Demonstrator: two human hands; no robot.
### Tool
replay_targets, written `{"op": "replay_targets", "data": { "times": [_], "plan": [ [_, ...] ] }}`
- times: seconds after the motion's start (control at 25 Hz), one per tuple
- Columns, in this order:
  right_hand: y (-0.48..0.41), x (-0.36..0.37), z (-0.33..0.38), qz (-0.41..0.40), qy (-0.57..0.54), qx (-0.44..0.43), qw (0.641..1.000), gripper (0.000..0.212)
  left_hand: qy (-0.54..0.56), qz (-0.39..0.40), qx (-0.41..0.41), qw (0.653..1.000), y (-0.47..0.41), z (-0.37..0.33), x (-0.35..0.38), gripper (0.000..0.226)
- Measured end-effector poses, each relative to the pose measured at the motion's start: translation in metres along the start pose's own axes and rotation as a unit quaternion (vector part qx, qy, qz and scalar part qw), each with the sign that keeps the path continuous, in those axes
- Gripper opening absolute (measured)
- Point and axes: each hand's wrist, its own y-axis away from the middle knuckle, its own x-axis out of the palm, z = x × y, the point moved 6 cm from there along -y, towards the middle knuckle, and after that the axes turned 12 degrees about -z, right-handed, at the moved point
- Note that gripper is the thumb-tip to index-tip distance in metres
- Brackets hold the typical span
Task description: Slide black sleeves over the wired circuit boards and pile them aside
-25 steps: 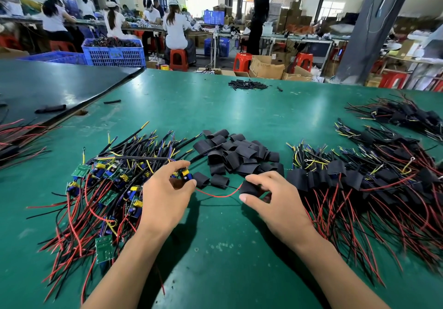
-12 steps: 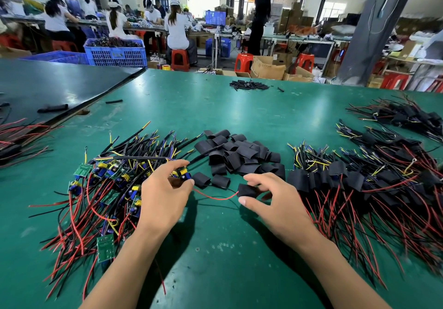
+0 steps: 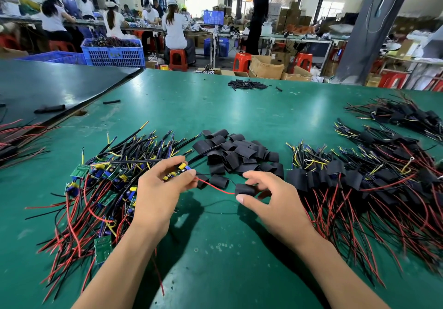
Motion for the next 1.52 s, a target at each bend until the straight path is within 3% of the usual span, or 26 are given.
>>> {"op": "replay_targets", "data": {
  "times": [0.24, 0.36, 0.68, 0.8, 0.92, 1.16, 1.32, 1.52],
  "plan": [
    [0.0, -0.001, -0.004, -0.03, -0.109, 0.067, 0.991, 0.038, 0.105, 0.026, -0.068, 0.992, 0.004, -0.002, 0.006, 0.031],
    [-0.003, 0.0, -0.004, -0.047, -0.207, 0.103, 0.972, 0.037, 0.158, 0.071, -0.115, 0.978, 0.011, -0.002, 0.015, 0.047],
    [-0.007, 0.004, 0.0, -0.063, -0.462, 0.201, 0.862, 0.047, 0.148, 0.105, -0.121, 0.976, 0.018, 0.0, 0.024, 0.042],
    [-0.006, 0.006, 0.0, -0.057, -0.486, 0.213, 0.846, 0.047, 0.127, 0.118, -0.117, 0.978, 0.022, 0.002, 0.026, 0.04],
    [-0.003, 0.009, 0.002, -0.054, -0.452, 0.209, 0.866, 0.051, 0.109, 0.132, -0.113, 0.979, 0.028, 0.003, 0.03, 0.038],
    [0.004, 0.024, 0.002, -0.042, -0.451, 0.25, 0.856, 0.09, 0.055, 0.144, -0.084, 0.984, 0.042, 0.006, 0.039, 0.042],
    [0.012, 0.037, 0.004, -0.002, -0.531, 0.299, 0.793, 0.065, 0.014, 0.149, -0.076, 0.986, 0.049, 0.01, 0.044, 0.023],
    [0.009, 0.029, 0.006, 0.029, -0.533, 0.293, 0.793, 0.038, 0.066, 0.188, -0.157, 0.967, 0.047, 0.009, 0.046, 0.029]
  ]
}}
